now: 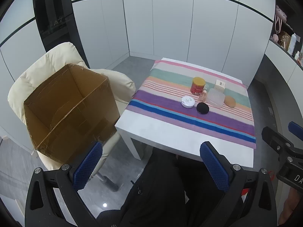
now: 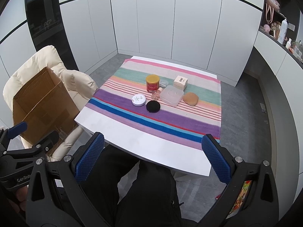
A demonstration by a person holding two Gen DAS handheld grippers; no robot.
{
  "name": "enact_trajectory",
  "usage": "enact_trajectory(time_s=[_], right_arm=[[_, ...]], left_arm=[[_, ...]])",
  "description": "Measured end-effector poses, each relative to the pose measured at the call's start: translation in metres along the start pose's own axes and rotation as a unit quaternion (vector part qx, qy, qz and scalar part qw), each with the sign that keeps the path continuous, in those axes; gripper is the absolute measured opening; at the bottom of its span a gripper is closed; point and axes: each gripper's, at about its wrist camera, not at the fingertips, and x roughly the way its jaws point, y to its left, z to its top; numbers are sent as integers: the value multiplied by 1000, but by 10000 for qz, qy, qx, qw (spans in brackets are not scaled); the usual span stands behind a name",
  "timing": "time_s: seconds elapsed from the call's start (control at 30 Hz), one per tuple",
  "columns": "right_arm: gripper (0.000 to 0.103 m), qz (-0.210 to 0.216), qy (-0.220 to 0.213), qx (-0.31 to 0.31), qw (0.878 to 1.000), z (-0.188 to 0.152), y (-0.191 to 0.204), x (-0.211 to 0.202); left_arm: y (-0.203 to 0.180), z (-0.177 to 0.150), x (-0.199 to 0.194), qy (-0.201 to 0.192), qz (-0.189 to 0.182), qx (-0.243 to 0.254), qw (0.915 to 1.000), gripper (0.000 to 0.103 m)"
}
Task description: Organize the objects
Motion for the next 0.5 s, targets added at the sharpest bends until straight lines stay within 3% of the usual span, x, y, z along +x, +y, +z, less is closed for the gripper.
enact_trajectory(time_s=[0.5], right_arm=[[103,21,14,-3,10000,-4,2,1]], left_arm=[[3,1,0,38,-10,-30,10000,103]])
